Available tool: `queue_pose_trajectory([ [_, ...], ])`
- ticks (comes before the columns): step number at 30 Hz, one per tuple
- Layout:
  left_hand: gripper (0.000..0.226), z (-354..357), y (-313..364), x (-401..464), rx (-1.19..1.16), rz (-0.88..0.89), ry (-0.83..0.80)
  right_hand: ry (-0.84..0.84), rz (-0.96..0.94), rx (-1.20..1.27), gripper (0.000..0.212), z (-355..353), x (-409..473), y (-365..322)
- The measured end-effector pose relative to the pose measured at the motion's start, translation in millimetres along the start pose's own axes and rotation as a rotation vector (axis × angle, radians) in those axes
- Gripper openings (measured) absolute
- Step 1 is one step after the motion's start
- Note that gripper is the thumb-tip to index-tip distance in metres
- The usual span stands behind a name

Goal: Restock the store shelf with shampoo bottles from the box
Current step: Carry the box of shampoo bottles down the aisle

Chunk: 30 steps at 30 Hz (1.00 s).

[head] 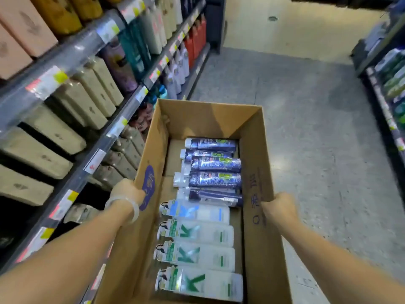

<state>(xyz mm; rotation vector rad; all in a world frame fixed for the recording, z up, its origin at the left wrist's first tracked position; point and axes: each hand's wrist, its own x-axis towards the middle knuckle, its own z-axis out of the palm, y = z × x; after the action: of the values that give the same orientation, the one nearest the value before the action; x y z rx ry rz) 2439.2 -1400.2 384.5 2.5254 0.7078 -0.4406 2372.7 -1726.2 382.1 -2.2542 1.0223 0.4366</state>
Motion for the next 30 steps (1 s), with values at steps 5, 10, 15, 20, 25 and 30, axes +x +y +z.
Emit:
queue_pose_trajectory([
  [5, 0.017, 69, -7, 99, 0.033, -0.022, 0.023, -0.009, -0.009, -0.009, 0.015, 88, 93, -10],
  [10, 0.021, 149, -33, 187, 0.049, -0.048, 0.012, 0.020, -0.009, 0.027, 0.024, 181, 175, -1],
  [15, 0.017, 219, -63, 256, 0.064, -0.050, 0.006, 0.020, 0.014, -0.053, 0.018, 259, 236, 9],
  [20, 0.026, 272, -83, 315, 0.095, -0.026, 0.010, 0.015, 0.052, -0.062, 0.022, 323, 277, 22],
  [25, 0.020, 304, -105, 332, 0.067, -0.046, 0.031, 0.064, 0.069, -0.077, 0.021, 359, 280, 33],
  [30, 0.020, 301, -106, 333, 0.109, 0.013, 0.008, 0.043, 0.104, -0.136, 0.024, 355, 275, 29],
])
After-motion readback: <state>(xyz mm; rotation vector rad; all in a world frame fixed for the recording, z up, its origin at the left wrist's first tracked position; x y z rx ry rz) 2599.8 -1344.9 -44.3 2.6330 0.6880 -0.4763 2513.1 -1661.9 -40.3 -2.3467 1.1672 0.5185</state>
